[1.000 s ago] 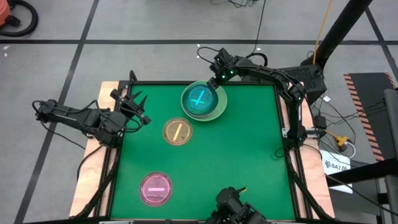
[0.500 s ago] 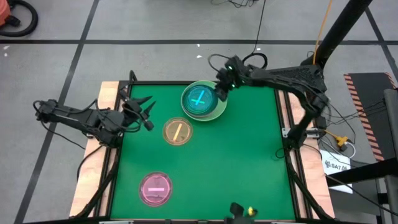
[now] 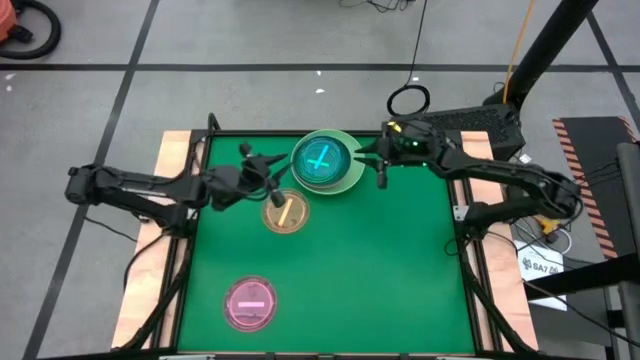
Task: Stack plastic plates
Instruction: Stack the blue transparent plate on top of the green transparent plate
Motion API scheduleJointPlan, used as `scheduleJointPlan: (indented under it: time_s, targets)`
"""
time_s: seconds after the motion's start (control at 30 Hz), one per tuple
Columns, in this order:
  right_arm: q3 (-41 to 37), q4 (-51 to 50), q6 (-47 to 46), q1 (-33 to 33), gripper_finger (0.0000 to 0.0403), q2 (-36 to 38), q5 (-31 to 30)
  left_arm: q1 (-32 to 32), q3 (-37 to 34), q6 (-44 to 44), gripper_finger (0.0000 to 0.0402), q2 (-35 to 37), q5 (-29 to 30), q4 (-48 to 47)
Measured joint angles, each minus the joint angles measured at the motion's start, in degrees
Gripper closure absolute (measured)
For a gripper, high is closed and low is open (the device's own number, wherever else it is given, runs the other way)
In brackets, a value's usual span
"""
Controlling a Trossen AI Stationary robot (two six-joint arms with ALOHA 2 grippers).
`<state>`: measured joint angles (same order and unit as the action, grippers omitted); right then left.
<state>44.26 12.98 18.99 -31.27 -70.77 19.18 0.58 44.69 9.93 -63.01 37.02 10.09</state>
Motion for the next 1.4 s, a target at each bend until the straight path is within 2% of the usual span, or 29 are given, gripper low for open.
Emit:
scheduleJointPlan:
  time_s: [0.23, 0.3, 0.4, 0.63, 0.87, 1.03, 1.17, 1.4]
  targets:
    - [-0.3, 0.0, 0.4, 0.0, 0.0324, 6.5, 8.1, -10.9, 0.3, -3.0, 0.028, -6.9, -14.3, 7.8]
    - [-0.3, -0.2, 0.9, 0.0, 0.0324, 6.6, 10.7, -13.6, 1.8, -5.2, 0.028, -9.5, -17.9, 7.6]
    - [-0.3, -1.2, 1.9, 0.0, 0.0324, 6.5, 11.0, -16.3, 5.5, -5.8, 0.028, -14.5, -22.1, 5.4]
    - [-0.3, -4.7, 5.1, -1.0, 0.0324, 6.6, 10.9, -21.1, 18.0, -3.8, 0.028, -28.2, -23.0, -9.7]
    - [-0.3, -5.4, 5.3, -1.7, 0.0328, 6.6, 10.9, -24.2, 24.3, -3.5, 0.028, -40.1, -23.0, -12.9]
    - [-0.3, -6.2, 5.3, -1.7, 0.0328, 6.6, 10.9, -26.2, 28.3, -7.2, 0.0285, -45.7, -23.8, -17.3]
    - [-0.3, -6.4, 5.3, -1.7, 0.0328, 6.6, 10.9, -26.4, 30.9, -9.6, 0.0317, -47.5, -24.9, -21.3]
    - [-0.3, -6.5, 5.3, -1.7, 0.0328, 6.6, 10.9, -26.3, 31.2, -10.7, 0.0392, -49.1, -27.0, -22.9]
